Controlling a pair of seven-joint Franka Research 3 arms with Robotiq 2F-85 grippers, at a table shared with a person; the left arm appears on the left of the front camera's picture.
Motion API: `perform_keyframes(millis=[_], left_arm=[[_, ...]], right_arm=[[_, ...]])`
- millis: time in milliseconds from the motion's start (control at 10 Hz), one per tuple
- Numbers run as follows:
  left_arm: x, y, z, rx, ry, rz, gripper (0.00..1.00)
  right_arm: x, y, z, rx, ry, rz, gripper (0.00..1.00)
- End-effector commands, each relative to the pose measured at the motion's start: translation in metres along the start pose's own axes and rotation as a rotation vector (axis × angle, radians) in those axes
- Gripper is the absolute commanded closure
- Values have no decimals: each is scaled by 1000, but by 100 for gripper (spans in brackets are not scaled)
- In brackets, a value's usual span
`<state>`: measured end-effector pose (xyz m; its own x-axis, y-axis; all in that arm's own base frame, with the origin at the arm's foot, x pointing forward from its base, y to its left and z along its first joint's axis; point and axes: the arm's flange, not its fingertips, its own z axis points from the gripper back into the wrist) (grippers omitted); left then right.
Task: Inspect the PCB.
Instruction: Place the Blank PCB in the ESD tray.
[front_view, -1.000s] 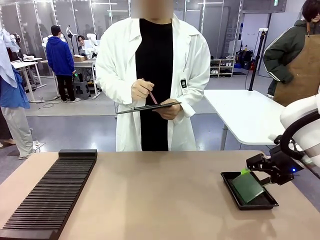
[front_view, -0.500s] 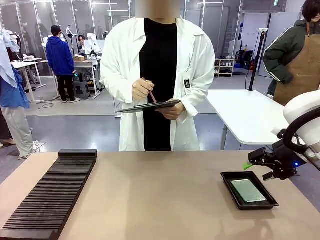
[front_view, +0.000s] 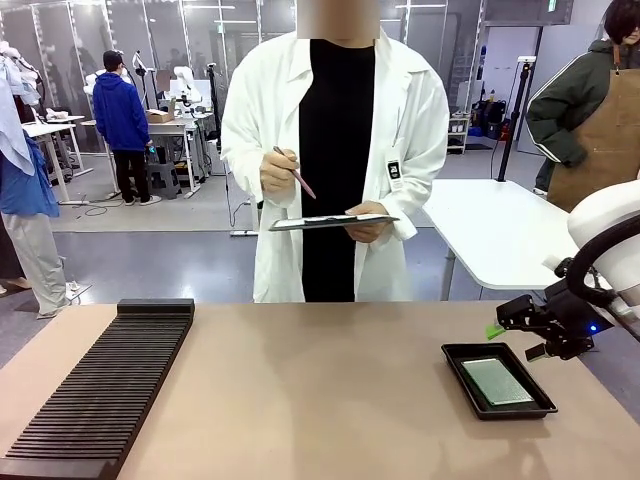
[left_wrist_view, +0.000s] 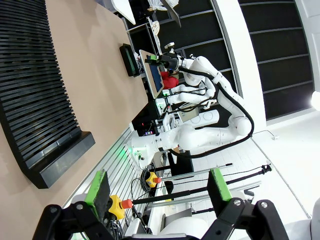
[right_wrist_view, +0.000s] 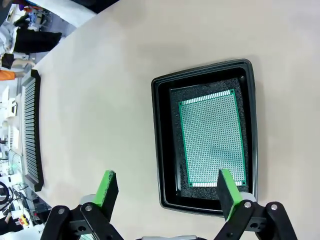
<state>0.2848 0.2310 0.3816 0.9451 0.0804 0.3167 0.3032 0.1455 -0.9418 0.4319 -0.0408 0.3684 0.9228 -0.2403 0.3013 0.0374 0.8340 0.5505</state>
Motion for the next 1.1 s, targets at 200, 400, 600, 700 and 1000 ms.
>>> perform_keyframes(millis=[200,400,600,700,1000], left_arm=[[-3,-6,-1,7,11,12,0],[-3,-6,-1,7,11,12,0],[-3,-6,-1,7,11,12,0],[-3,-6,-1,7,11,12,0],[-3,-6,-1,7,11,12,0]], right_arm=[[0,1,-1,-8,-2,10,0],[0,1,-1,-8,-2,10,0],[0,1,-1,-8,-2,10,0],[0,0,0,0,0,0,0],[16,25,59,233,124,-195,0]])
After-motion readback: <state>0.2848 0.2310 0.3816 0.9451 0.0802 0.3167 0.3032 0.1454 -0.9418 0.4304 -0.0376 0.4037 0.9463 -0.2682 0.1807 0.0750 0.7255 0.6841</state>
